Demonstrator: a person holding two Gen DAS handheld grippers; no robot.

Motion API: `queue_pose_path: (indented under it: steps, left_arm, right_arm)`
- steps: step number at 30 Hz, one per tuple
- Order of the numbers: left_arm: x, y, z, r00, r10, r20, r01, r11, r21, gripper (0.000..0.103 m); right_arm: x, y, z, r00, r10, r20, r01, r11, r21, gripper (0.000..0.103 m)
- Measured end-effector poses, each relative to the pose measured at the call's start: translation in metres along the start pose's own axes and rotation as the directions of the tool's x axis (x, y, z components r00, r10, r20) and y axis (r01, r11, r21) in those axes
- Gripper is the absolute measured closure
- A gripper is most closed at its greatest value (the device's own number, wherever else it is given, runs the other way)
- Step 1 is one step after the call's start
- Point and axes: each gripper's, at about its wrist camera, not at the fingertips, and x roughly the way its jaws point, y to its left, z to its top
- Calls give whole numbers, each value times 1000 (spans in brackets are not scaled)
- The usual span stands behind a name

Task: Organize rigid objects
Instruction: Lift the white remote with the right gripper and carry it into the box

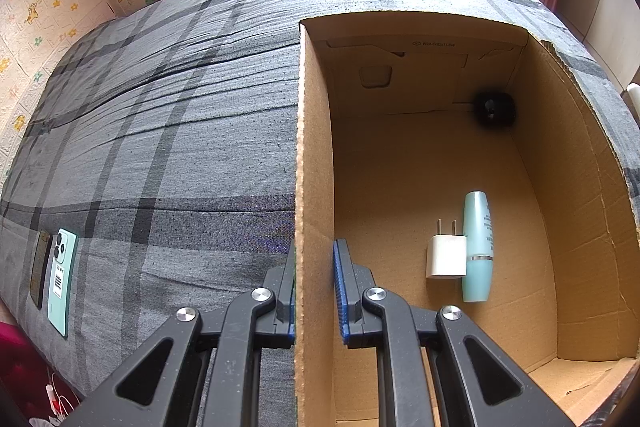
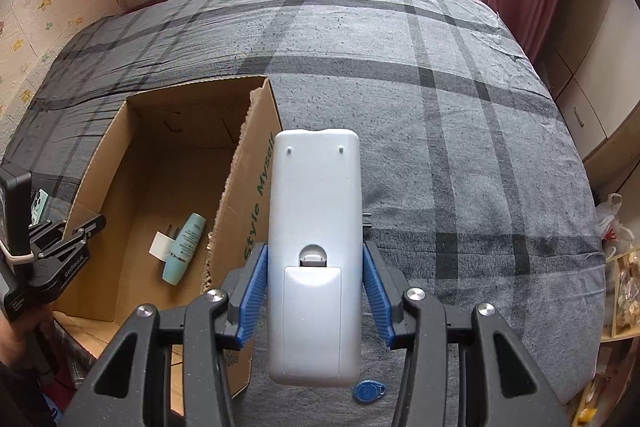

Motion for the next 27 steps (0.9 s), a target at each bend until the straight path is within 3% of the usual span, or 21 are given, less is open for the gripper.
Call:
queue_pose_path:
  steps: [16, 27]
  left_arm:
    - [-1, 0, 0, 1000, -2, 1, 2, 1000, 0, 87]
    - [-1, 1, 0, 1000, -5, 1, 5, 1000, -1, 87]
  right_arm:
    - [-6, 69, 18, 995, 101, 13, -98, 988, -119, 54]
    - [17, 109, 13, 989, 139, -48, -145, 973, -177, 54]
